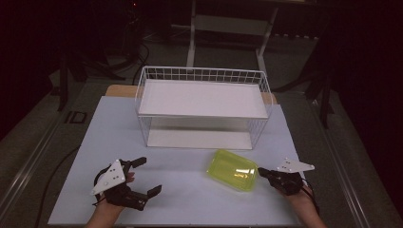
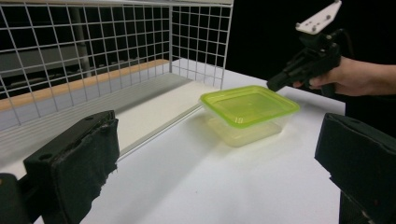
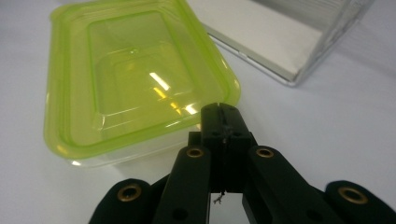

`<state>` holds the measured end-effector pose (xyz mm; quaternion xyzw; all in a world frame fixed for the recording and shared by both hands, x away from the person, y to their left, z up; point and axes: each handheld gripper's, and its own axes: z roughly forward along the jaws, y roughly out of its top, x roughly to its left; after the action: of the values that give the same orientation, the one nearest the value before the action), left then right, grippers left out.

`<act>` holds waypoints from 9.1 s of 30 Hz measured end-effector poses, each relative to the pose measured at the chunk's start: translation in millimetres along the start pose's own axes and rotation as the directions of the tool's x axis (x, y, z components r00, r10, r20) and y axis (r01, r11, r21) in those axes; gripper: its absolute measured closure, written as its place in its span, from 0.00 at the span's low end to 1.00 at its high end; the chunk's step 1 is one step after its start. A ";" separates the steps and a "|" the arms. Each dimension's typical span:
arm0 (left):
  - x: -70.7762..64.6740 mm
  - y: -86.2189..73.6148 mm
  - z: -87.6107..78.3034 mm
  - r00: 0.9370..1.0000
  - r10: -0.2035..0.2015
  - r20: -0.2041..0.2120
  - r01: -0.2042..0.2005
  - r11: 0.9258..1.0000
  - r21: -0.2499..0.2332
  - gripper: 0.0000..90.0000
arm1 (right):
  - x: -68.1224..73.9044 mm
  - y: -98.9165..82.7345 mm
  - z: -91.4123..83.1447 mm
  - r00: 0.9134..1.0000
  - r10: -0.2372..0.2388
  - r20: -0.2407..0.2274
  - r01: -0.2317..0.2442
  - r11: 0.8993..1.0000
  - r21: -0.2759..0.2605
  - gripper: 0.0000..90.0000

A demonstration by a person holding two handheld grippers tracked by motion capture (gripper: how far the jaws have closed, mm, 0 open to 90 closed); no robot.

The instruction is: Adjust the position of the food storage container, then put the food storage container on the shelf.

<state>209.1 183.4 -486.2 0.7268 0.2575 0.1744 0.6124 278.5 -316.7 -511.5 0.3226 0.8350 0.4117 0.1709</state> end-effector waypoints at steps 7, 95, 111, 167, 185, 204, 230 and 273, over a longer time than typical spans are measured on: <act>-0.8 -0.4 0.4 1.000 0.003 0.005 -0.003 1.000 0.003 0.00 | 3.0 20.4 23.9 0.999 -0.030 -0.026 0.030 1.000 -0.003 1.00; 6.3 14.8 29.3 1.000 -0.025 0.001 0.025 0.989 0.149 0.00 | 67.9 84.5 18.4 0.997 -0.070 0.019 0.072 0.973 -0.220 0.19; 28.0 16.6 65.0 0.972 -0.231 0.047 0.214 0.949 0.230 0.09 | 56.0 90.4 43.7 0.974 0.173 -0.148 -0.178 0.984 -0.023 0.16; 42.6 -12.5 96.9 0.737 -0.640 -0.215 0.662 0.621 0.420 0.84 | 49.3 79.7 88.3 0.709 0.696 -0.110 -0.642 0.702 0.308 0.88; 47.2 21.8 104.6 0.772 -0.605 -0.193 0.631 0.695 0.344 0.89 | 40.5 100.5 69.3 0.740 0.664 -0.111 -0.632 0.742 0.222 0.89; 63.1 31.7 128.6 0.802 -0.568 -0.184 0.597 0.752 0.280 0.89 | 18.0 117.8 71.9 0.767 0.638 -0.069 -0.630 0.769 0.106 0.88; 91.2 4.2 158.3 0.782 -0.586 -0.211 0.623 0.740 0.255 0.88 | 1.5 110.3 112.2 0.768 0.639 0.040 -0.639 0.764 0.086 0.88; 52.4 10.0 106.4 0.886 -0.406 -0.225 0.451 0.868 0.208 0.51 | 44.1 99.7 78.9 0.879 0.477 -0.001 -0.477 0.878 -0.046 0.57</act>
<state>313.6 127.9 -499.8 0.7055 0.4852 0.0619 0.5128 329.3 -196.0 -480.3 0.5163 0.7196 0.4582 0.0759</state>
